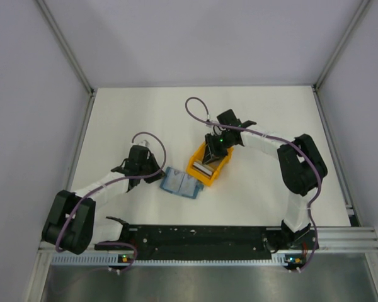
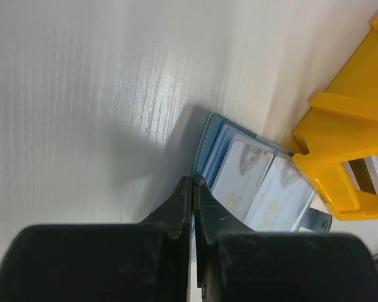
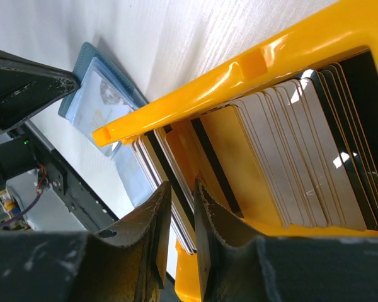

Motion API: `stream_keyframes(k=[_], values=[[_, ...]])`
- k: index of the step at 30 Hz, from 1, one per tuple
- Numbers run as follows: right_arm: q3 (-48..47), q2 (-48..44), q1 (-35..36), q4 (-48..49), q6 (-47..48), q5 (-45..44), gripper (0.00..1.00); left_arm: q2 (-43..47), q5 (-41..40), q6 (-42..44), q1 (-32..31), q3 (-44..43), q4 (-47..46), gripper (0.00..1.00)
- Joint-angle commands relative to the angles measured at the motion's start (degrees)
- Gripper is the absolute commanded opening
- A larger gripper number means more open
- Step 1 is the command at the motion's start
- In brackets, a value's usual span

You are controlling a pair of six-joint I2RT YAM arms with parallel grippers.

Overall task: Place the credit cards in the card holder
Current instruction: Pick up the credit card from the storage box.

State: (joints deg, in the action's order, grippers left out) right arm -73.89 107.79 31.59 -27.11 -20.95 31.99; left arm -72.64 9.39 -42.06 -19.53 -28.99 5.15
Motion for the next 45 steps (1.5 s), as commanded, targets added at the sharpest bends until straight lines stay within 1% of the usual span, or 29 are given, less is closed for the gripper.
stream_keyframes(k=[1,9,10,13,17,20,22,27,29,34,36,41,45], values=[[-1.1,0.9,0.5,-1.4,1.8,-1.2,0.20,-0.2,0.4,-0.1,0.3,-1.5,-2.9,0.00],[-1.7,2.4,1.5,-2.2,2.5,-2.5,0.17,-0.1,0.5,0.0,0.5,-1.5,-2.8,0.00],[-1.7,2.4,1.6,-2.2,2.7,-2.5,0.14,0.0,0.5,0.0,0.5,-1.5,-2.9,0.00],[-2.0,2.3,1.8,-2.5,3.0,-2.8,0.00,-0.2,0.5,0.0,0.6,-1.5,-2.8,0.00],[-2.6,0.9,1.8,-2.3,3.4,-3.1,0.00,0.0,0.6,0.0,0.6,-1.5,-2.7,0.00],[-3.1,-1.1,1.9,-2.2,3.5,-5.4,0.00,0.2,0.6,0.0,0.6,-1.3,-2.5,0.00],[-3.0,-2.9,2.4,-2.0,3.7,-9.4,0.00,0.6,0.5,0.0,0.7,-1.2,-2.3,0.00],[-1.1,-8.6,5.0,0.6,4.2,-22.8,0.00,1.3,0.3,0.0,0.8,-1.0,-2.1,0.00],[-0.5,-9.1,5.7,0.9,3.9,-26.5,0.00,1.2,0.4,-0.1,0.8,-1.0,-2.2,0.00],[1.8,-9.5,7.6,2.9,3.6,-30.9,0.00,1.0,0.9,-0.1,1.0,-0.9,-2.5,0.00],[2.3,-8.9,9.0,2.9,3.4,-35.8,0.00,1.0,1.0,-0.1,1.0,-0.9,-2.6,0.00],[2.9,-7.3,10.3,3.5,2.1,-37.6,0.00,1.1,1.2,-0.2,1.0,-0.7,-2.6,0.00],[2.8,-7.2,10.9,4.2,2.8,-34.5,0.01,1.6,1.0,-0.1,1.0,-0.3,-2.5,0.00]])
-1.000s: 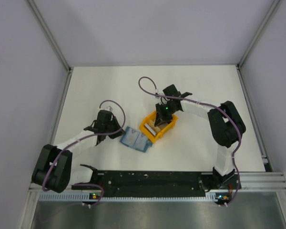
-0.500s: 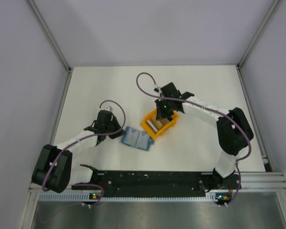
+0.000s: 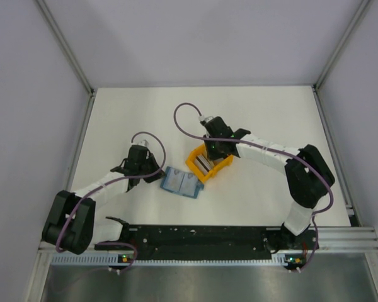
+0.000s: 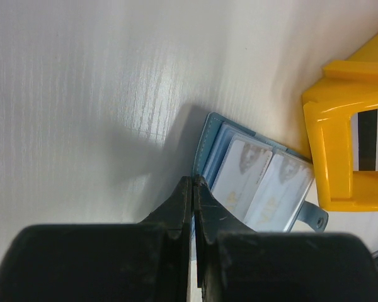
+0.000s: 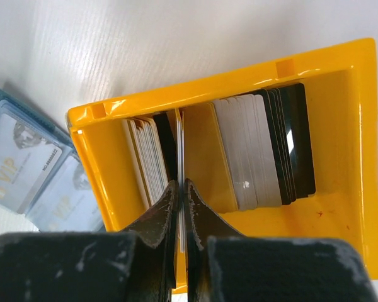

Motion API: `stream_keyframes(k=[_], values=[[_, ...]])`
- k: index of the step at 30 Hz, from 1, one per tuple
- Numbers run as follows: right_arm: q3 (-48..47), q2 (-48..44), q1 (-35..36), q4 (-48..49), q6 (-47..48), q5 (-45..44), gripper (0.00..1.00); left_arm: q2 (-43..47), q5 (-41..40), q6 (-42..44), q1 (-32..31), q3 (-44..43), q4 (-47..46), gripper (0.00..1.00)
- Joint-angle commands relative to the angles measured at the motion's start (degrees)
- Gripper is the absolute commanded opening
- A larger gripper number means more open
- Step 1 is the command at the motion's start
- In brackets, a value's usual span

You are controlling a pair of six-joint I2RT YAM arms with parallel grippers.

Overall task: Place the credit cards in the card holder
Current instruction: Pick up the credit card from the storage box.

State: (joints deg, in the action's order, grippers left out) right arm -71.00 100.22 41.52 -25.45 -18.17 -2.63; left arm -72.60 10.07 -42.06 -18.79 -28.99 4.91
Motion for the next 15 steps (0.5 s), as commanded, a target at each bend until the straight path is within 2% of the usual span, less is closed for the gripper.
stream_keyframes(k=[1,4,7,15], values=[[-0.3,0.3,1.0,2.5,0.2,1.8,0.03,1.8,0.3,-0.1,0.2,-0.2,-2.3,0.00],[-0.8,0.8,1.1,2.9,0.4,8.1,0.09,1.8,0.4,-0.2,0.3,-0.1,-2.5,0.00],[-0.5,1.6,1.1,3.0,-0.6,10.9,0.13,1.7,0.7,-0.2,0.3,0.0,-2.6,0.00],[0.4,2.9,1.3,2.8,-1.1,13.8,0.20,1.4,0.9,0.0,0.3,0.1,-2.6,0.00]])
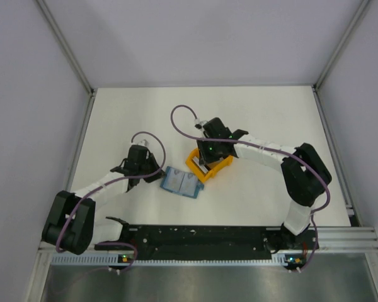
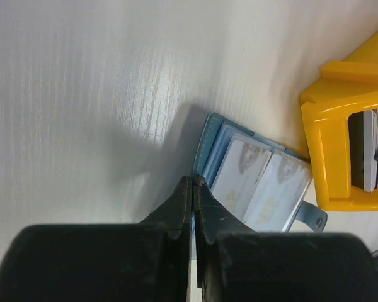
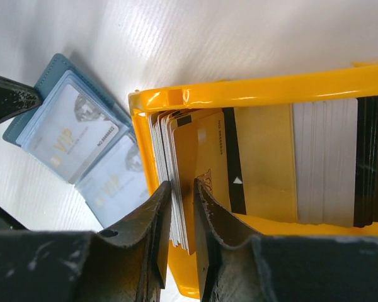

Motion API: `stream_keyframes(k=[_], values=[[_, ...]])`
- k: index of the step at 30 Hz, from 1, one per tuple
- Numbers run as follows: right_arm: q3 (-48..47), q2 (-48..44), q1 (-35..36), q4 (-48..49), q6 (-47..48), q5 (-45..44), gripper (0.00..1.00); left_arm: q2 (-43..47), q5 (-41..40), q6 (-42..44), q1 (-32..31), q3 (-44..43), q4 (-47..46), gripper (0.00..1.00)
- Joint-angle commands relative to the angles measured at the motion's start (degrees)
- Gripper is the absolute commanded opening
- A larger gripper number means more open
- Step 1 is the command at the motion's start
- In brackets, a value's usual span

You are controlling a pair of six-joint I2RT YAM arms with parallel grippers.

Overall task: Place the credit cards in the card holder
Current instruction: Pick up the credit card from the storage box.

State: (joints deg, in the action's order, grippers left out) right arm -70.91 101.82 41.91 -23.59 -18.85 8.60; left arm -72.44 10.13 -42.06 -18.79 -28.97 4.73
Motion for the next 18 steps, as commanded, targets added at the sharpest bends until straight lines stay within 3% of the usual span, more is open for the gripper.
stream_keyframes(k=[1,11,18], values=[[0.4,1.3,0.8,0.9,-0.6,2.9,0.21,1.1,0.9,0.0,0.4,0.1,-2.4,0.00],[-0.9,3.5,0.7,0.4,-1.1,3.1,0.36,-0.2,1.9,-0.3,0.4,0.0,-3.0,0.00],[-1.6,4.7,0.0,0.4,-2.1,6.1,0.38,-0.3,1.9,-0.1,0.5,-0.3,-3.0,0.00]])
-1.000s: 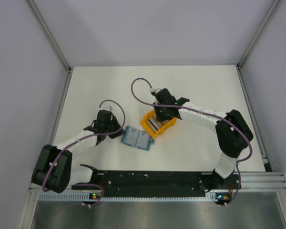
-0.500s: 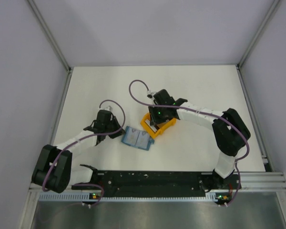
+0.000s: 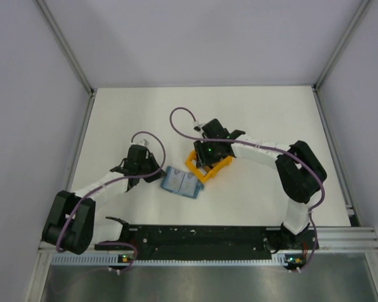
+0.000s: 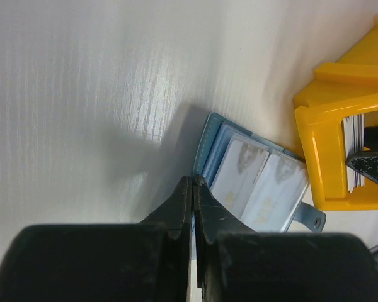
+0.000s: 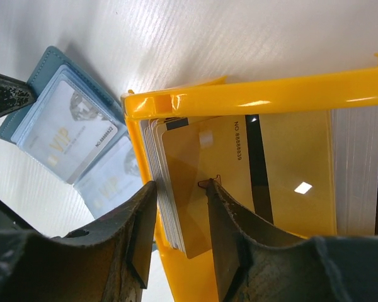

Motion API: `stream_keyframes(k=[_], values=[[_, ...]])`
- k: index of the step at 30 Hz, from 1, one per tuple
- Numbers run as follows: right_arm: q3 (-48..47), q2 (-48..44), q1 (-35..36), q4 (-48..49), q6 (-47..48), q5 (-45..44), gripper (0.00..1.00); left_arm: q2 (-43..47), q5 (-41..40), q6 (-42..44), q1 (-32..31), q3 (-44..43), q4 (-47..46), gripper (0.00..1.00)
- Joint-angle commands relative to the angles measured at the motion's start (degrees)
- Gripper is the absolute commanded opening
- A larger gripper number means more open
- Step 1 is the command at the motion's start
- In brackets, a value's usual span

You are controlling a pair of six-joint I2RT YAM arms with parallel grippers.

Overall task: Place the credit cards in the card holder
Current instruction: Pick up the credit card from the storage box.

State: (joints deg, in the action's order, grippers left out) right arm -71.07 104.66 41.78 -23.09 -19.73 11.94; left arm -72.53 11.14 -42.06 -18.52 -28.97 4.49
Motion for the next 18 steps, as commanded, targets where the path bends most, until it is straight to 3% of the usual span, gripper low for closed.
stream_keyframes(k=[1,3,18], values=[[-1.4,1.9,0.2,-0.1,-1.2,2.9,0.36,-0.2,0.9,-0.1,0.2,-0.3,-2.6,0.00],[-1.4,1.5,0.1,-0.1,-1.2,4.0,0.33,-0.4,1.0,-0.1,0.2,-0.3,-2.6,0.00],[-1.9,0.1,-0.2,0.2,-2.1,10.1,0.34,-1.5,1.7,-0.2,0.3,-0.6,-3.2,0.00]])
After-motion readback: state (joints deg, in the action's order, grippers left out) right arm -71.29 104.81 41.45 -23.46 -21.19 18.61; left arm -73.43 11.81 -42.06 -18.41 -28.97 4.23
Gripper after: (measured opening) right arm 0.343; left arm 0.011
